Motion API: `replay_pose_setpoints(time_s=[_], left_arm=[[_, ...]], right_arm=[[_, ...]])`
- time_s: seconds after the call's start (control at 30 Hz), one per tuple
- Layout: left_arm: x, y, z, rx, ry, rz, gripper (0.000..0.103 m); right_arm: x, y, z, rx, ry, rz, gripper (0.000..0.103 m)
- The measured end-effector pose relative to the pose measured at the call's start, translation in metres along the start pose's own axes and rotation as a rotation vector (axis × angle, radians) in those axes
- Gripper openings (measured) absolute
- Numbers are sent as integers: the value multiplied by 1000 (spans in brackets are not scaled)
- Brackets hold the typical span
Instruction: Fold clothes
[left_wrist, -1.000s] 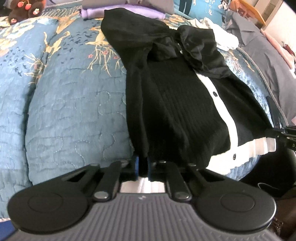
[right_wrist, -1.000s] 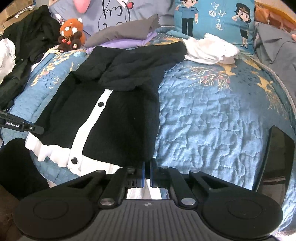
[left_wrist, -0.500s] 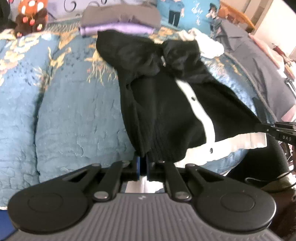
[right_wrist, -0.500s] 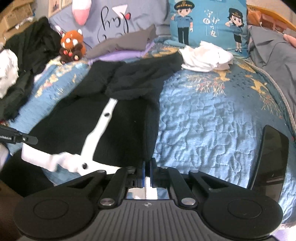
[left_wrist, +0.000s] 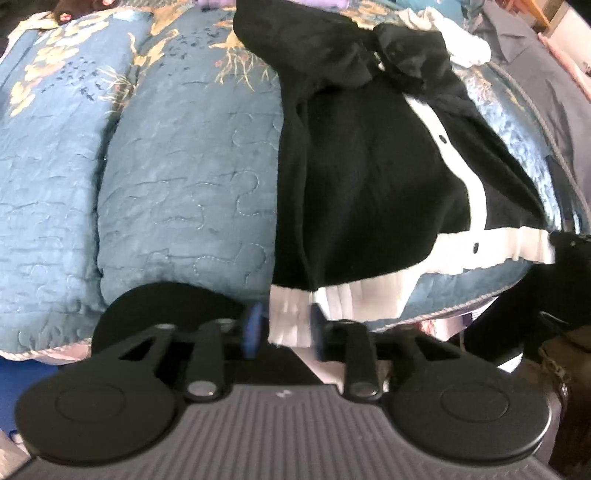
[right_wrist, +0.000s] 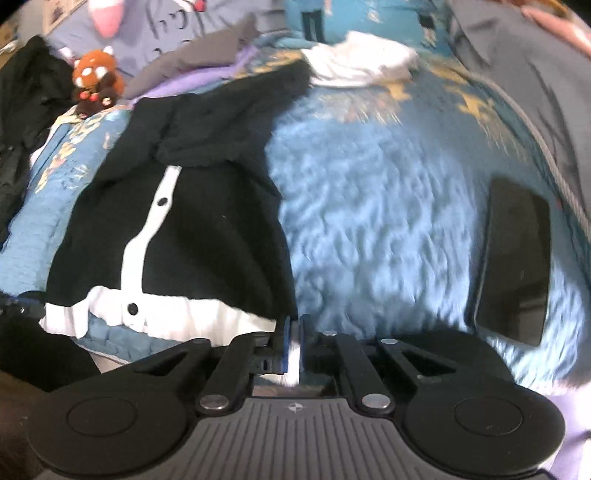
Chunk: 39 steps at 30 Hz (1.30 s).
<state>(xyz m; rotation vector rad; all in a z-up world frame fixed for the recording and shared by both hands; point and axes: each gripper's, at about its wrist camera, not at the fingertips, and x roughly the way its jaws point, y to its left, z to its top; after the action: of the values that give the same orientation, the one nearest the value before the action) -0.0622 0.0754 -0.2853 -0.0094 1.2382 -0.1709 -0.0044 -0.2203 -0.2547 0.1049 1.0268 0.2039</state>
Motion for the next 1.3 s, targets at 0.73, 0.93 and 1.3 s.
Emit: replay_pose_setpoints(time_s=[0.73,0.93,1.3], left_arm=[[-35,-27,5,116,-127,28,90],[-41,-25,2,114,-135,33,91],[-39,-33,2,123,-134,22,92]], right_arm=[[15,131,-15,-870,-35,269,40],[32,141,-23,-1057,9,214,41],[59,144,-31,-1138,45,105,32]])
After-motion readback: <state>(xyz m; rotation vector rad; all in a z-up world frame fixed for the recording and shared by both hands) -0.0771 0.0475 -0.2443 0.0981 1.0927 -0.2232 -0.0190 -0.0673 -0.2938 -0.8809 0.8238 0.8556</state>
